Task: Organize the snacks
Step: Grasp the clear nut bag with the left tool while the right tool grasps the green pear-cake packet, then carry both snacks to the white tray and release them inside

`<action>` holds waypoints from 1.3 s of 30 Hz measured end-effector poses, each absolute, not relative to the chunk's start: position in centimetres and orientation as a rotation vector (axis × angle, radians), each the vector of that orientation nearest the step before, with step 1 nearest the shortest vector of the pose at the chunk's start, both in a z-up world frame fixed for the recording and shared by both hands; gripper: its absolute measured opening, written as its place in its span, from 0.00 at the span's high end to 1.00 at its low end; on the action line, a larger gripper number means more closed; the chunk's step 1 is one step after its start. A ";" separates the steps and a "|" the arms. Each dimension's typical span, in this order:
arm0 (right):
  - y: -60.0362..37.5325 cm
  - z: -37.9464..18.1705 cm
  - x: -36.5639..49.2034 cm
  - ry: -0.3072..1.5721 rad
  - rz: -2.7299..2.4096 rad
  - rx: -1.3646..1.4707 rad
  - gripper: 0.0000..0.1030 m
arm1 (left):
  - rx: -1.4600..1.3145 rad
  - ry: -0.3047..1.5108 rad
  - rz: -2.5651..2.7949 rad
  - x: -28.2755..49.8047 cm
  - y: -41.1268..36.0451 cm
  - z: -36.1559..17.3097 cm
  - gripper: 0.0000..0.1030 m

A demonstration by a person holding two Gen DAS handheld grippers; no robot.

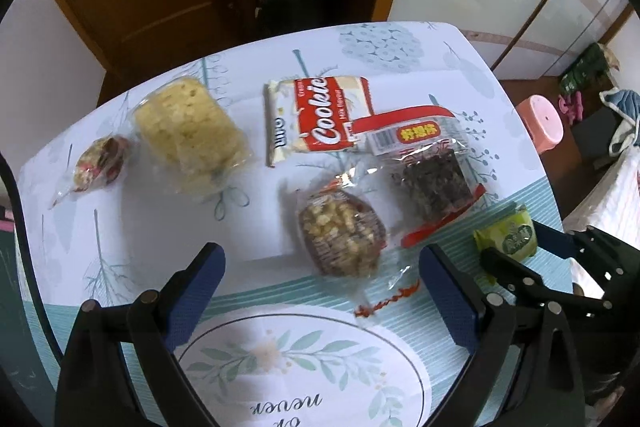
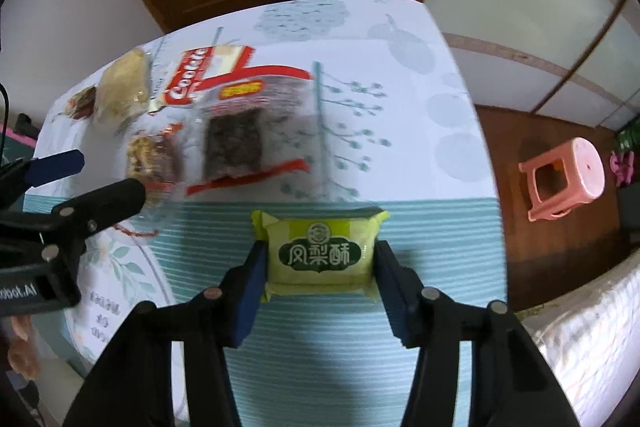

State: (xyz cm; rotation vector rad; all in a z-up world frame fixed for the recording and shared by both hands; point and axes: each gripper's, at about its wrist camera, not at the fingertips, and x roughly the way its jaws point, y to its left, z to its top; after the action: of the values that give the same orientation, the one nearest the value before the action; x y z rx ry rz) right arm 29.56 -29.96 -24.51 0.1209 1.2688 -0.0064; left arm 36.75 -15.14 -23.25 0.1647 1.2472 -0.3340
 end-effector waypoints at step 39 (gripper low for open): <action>-27.2 -14.8 21.7 1.116 0.121 0.141 0.49 | 0.188 1.036 -0.376 26.1 -11.1 -9.2 0.58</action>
State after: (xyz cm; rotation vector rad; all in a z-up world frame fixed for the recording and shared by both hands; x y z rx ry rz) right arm 21.71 -27.24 -14.80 0.1409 1.1160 0.1205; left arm 26.14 -11.10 -9.22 0.1875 1.0360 -0.3760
